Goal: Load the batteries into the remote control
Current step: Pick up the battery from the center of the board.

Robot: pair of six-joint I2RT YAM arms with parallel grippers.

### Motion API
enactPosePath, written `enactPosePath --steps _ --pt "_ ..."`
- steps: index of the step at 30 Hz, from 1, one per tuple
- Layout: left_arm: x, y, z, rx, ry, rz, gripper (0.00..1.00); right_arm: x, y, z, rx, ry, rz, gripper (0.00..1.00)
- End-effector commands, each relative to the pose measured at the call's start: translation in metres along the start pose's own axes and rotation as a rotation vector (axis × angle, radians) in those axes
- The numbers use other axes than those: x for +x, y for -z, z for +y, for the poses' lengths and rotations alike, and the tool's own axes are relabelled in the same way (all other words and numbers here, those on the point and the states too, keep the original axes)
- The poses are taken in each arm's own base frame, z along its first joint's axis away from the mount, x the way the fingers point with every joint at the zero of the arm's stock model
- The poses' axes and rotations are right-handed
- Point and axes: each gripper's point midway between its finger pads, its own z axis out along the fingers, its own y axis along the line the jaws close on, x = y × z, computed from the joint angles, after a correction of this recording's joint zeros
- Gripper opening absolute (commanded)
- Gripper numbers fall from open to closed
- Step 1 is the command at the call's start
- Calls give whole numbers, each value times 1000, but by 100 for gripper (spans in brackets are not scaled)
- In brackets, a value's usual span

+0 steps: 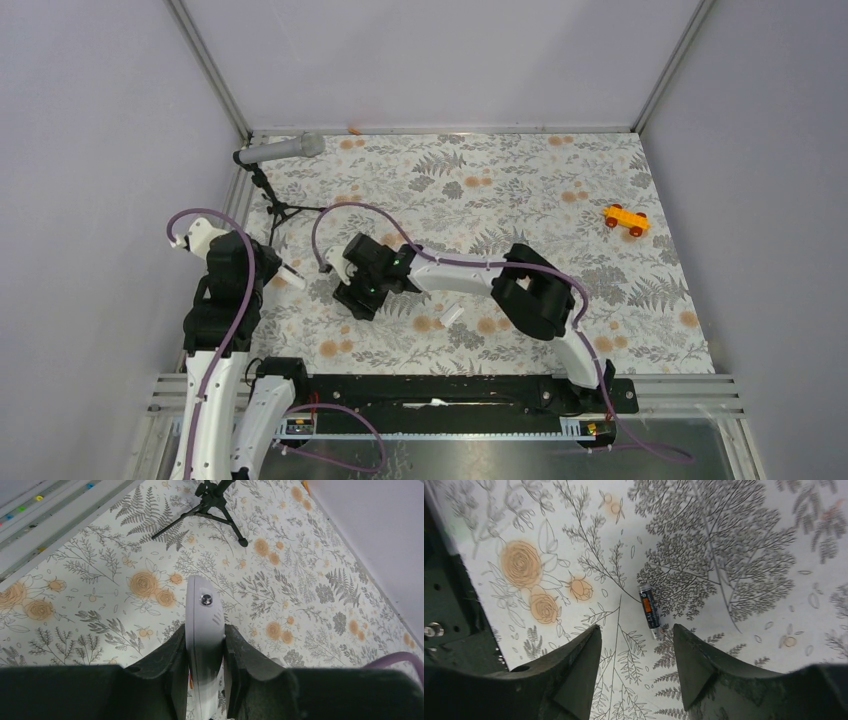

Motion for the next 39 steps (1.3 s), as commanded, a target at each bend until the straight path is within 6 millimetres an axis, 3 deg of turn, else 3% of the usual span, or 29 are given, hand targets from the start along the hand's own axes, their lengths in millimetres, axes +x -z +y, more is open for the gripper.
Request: enactPosePath --steps 1,6,15,20,24,30,34,39 --pt "-28 7 -8 7 13 -85 0 1 -11 -8 49 94 25 59" --pt "-25 5 -8 8 16 -73 0 10 -26 -12 59 118 45 50" --pt "-23 2 -10 20 25 -61 0 35 -32 -20 176 221 156 29" --pt "-21 1 -11 26 31 -52 0 44 -33 -22 246 284 201 29" --pt "-20 2 -12 32 29 -51 0 39 -30 -27 294 237 197 10" --pt "-16 3 -10 39 34 -46 0 18 -11 -33 345 92 131 5" --pt "-12 1 -11 56 26 -36 0 10 13 -36 376 22 102 6" --pt "10 -4 -43 247 -2 53 0 5 51 -37 366 -99 64 6"
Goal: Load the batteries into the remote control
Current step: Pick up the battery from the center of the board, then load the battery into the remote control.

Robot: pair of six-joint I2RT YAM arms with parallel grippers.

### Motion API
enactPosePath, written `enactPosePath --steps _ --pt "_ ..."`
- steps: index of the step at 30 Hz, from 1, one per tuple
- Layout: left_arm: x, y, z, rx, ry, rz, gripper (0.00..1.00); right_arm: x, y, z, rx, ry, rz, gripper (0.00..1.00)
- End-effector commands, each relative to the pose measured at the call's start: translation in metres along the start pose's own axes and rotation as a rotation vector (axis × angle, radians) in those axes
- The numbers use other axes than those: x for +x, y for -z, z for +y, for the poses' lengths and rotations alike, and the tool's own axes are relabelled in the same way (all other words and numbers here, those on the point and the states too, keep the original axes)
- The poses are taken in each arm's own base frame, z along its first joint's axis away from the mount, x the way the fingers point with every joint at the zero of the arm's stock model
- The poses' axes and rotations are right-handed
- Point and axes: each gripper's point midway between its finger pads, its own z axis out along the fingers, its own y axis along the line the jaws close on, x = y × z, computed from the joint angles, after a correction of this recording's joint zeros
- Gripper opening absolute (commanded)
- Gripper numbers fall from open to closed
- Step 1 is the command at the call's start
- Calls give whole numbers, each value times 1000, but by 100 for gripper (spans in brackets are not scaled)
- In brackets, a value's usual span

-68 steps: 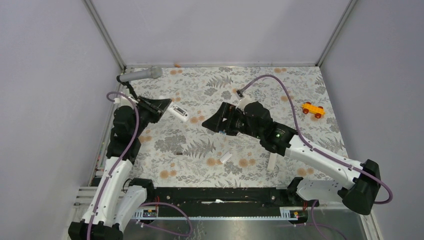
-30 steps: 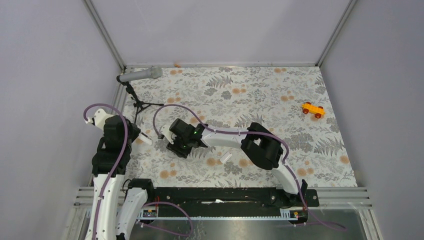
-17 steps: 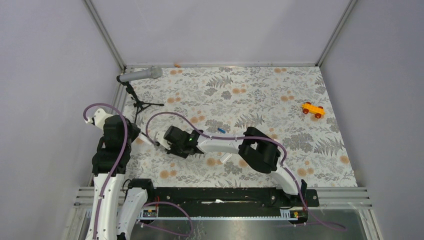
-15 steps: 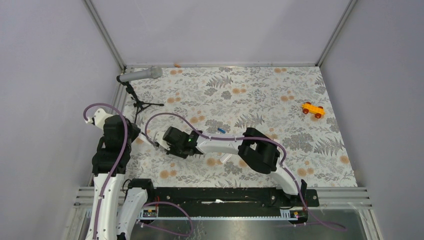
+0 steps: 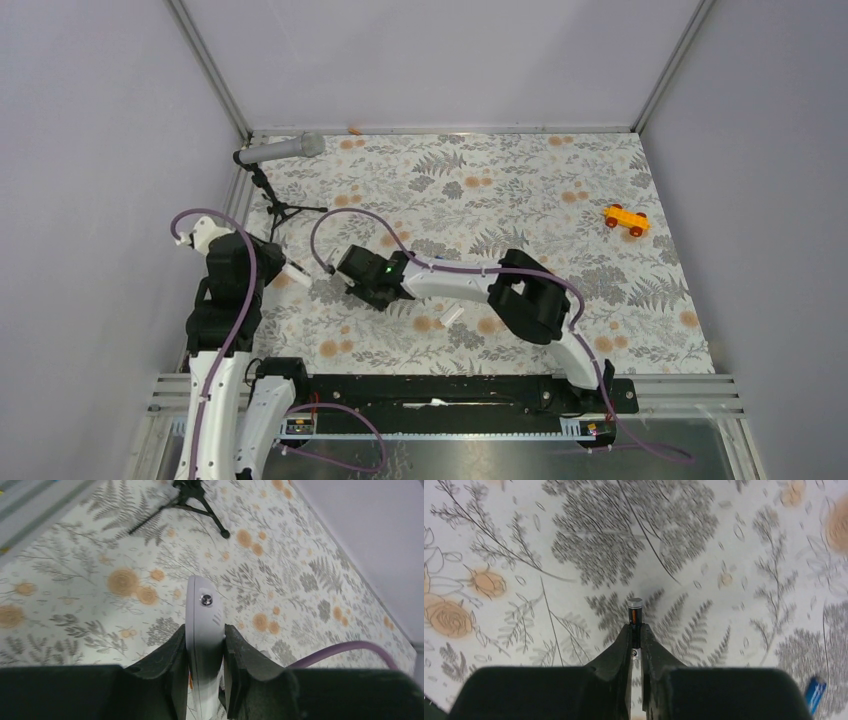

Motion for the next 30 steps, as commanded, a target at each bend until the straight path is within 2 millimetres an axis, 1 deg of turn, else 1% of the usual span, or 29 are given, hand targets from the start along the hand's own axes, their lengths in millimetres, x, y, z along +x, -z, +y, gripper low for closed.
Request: enactPosePath --steps 1,3,6,9,12,14,16,18,19,21,23,27,30 --pt "13 -5 -46 252 -14 61 0 -13 58 -26 11 -180 -49 6" --pt "27 -4 -69 393 -24 127 0 -15 78 -35 -4 -248 -80 6" --pt "42 2 -100 593 -32 193 0 -16 106 -52 4 -333 -113 6" --pt "53 13 -124 783 -31 240 0 -21 140 -66 15 -393 -159 6" --pt "60 24 -142 930 -14 259 0 -33 179 -72 -5 -435 -225 6" --pt "65 29 -151 996 5 267 0 -42 203 -71 -38 -455 -268 7" --pt "65 36 -163 1052 35 271 0 -50 223 -71 -62 -488 -286 7" --pt "69 41 -175 1085 89 311 0 -55 239 -61 -123 -527 -270 8" --pt "71 47 -183 1116 118 326 0 -61 248 -58 -147 -550 -271 8" --pt "74 52 -192 1155 211 364 0 -61 256 -50 -188 -590 -231 8" --pt "84 56 -199 1170 298 436 0 -60 263 -45 -206 -612 -186 8" --pt "101 56 -203 1128 389 504 0 -58 272 -48 -189 -623 -152 8" --pt "106 54 -204 1102 431 549 0 -55 275 -51 -168 -612 -121 8"
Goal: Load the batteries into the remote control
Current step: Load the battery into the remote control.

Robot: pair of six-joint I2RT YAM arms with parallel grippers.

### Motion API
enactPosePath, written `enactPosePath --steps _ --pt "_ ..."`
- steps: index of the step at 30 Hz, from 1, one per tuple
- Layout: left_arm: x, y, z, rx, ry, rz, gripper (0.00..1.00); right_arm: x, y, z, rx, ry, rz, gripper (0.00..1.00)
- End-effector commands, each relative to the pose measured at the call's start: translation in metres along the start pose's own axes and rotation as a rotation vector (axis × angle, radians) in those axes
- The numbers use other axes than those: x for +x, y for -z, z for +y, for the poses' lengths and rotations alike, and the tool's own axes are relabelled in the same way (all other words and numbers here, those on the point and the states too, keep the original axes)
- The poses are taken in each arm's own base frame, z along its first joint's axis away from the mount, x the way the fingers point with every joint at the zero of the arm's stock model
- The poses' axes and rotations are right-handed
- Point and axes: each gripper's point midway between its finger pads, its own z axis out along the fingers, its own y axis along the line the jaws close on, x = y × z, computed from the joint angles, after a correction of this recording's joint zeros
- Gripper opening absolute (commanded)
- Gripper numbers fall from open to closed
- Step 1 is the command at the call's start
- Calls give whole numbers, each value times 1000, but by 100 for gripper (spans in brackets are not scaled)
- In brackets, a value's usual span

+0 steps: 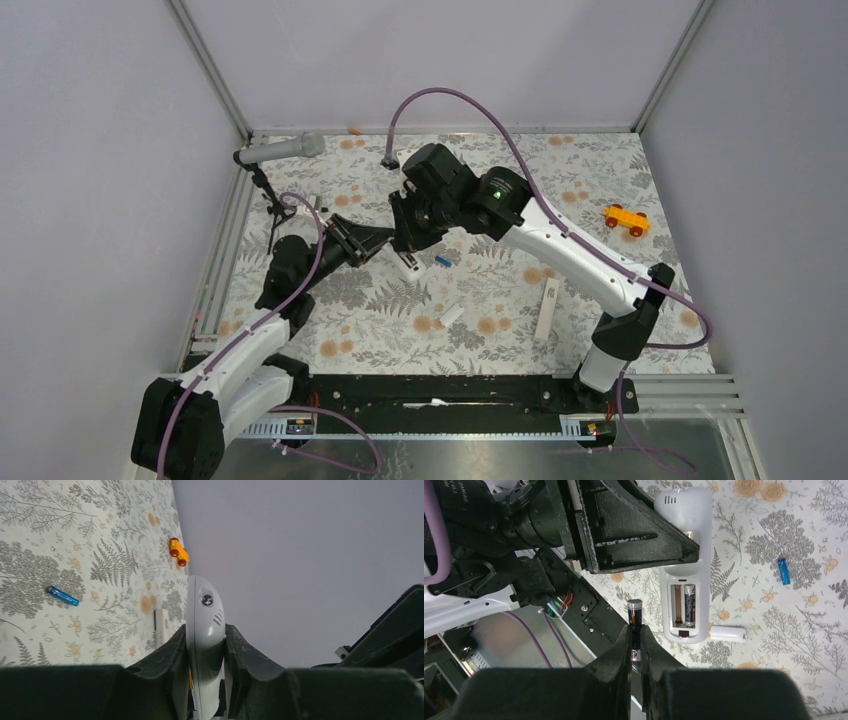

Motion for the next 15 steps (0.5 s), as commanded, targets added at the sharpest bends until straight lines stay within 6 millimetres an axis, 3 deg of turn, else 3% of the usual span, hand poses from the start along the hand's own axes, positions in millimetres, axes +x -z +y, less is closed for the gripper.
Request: enactPosePath --steps 1,15 --pt "-15 -2 -36 133 75 -72 0 16 8 -8 50 -29 114 9" --pt "-13 1 -32 143 124 -71 0 23 3 -18 97 5 159 9"
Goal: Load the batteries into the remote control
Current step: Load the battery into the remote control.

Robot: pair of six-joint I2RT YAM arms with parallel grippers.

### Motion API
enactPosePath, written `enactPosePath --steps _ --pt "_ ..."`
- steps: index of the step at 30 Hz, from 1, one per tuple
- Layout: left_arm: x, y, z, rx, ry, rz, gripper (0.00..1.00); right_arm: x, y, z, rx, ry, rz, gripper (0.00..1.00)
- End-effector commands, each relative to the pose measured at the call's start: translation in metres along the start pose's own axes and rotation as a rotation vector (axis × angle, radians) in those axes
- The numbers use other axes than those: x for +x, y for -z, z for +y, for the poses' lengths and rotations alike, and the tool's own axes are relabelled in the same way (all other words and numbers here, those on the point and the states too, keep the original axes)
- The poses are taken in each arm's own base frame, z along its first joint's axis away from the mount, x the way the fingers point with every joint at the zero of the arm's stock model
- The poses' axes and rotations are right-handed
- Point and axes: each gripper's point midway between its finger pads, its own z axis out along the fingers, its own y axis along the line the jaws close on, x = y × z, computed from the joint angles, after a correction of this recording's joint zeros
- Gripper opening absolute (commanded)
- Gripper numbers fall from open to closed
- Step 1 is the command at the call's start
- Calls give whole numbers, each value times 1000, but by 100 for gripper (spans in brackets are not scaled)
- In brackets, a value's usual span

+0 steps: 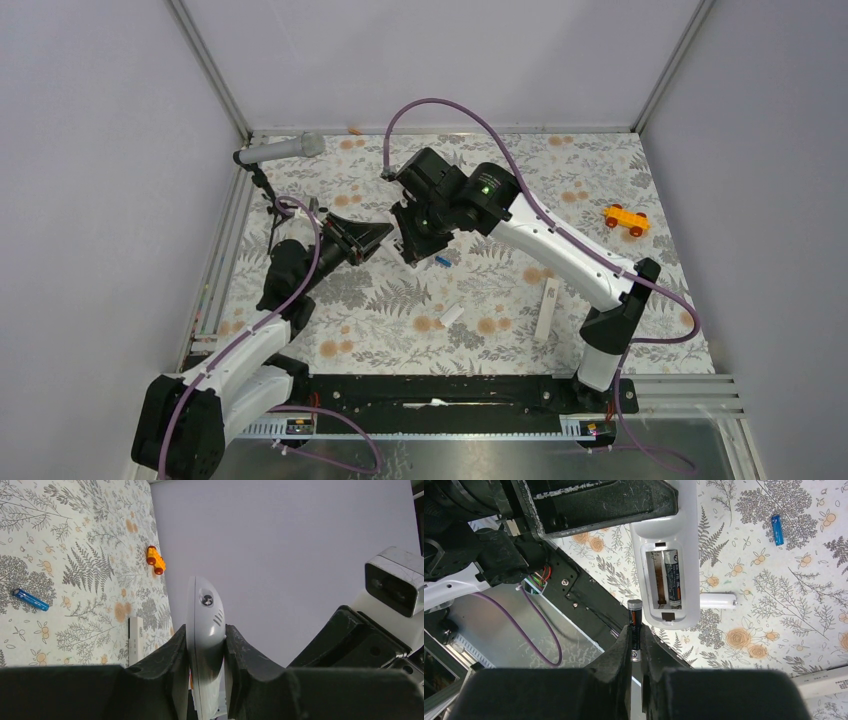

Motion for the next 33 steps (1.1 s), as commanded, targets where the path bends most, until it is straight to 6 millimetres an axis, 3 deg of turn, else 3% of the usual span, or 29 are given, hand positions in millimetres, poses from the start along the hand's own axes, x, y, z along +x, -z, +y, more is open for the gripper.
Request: enactPosePath --steps 1,20,33 --pt "-5 1 -20 83 -13 -27 0 -6 5 -4 19 16 -12 9" --pt "-3 9 -17 71 44 -41 0 -13 -6 -18 92 68 -20 12" --pt "-5 4 -18 58 69 -34 0 -12 -15 -11 71 78 -14 15"
